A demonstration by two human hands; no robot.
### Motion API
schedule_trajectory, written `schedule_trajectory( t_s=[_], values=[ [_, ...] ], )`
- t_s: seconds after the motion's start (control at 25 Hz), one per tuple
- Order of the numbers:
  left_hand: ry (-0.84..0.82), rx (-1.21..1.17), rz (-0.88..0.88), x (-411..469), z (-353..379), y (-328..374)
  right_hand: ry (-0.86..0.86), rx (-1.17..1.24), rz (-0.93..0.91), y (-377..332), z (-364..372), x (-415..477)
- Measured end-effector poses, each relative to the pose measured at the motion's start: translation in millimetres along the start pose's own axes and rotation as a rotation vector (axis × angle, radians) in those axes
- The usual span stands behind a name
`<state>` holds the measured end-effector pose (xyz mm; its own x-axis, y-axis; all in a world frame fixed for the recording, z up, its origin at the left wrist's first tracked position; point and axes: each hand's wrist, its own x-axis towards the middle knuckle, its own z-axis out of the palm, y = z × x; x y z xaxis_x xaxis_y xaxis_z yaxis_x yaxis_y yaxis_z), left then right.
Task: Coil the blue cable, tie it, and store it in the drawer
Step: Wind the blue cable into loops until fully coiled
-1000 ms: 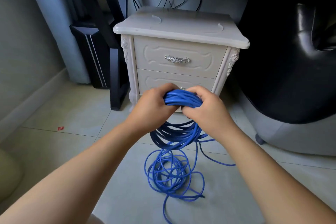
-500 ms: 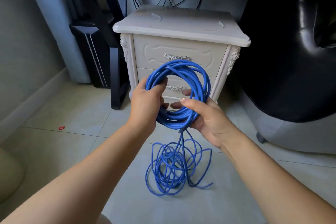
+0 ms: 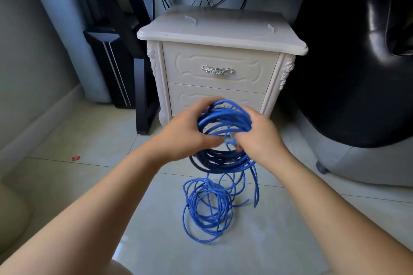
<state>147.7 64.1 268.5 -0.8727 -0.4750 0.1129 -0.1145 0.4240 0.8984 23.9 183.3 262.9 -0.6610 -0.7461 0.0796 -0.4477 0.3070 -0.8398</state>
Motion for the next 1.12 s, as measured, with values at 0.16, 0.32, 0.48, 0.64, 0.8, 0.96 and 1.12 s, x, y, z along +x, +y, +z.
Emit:
schedule_trajectory(
  t_s=[0.16, 0.32, 0.48, 0.64, 0.8, 0.96, 1.12],
  values=[
    [0.013, 0.277, 0.104, -6.9, 4.6, 2.2, -0.045, -0.33, -0.17, -4.3, 4.9, -4.9],
    [0.121, 0.348, 0.116, -9.4, 3.9, -0.7, -0.033, -0.486, -0.242, -11.7, 0.5, -7.2],
    [0.224, 0.273, 0.152, -8.8, 15.1, -1.8, -0.014, -0.22, -0.119, -11.6, 2.5, -9.3],
    [0.362, 0.091, 0.099, -1.7, 15.9, 1.3, -0.114, 0.224, 0.032, -8.3, -11.4, -2.9],
    [0.437, -0.066, 0.035, 1.9, 13.8, 6.4, -0.38, 0.529, 0.135, 0.9, -22.7, -0.5],
    [0.519, -0.365, -0.029, 9.3, 11.0, 3.2, -0.459, 0.587, 0.185, 4.2, -26.0, -0.6],
    [0.571, -0.617, -0.131, 11.2, 27.1, 6.2, -0.205, 0.747, 0.209, -1.7, -10.4, -0.6]
  ],
)
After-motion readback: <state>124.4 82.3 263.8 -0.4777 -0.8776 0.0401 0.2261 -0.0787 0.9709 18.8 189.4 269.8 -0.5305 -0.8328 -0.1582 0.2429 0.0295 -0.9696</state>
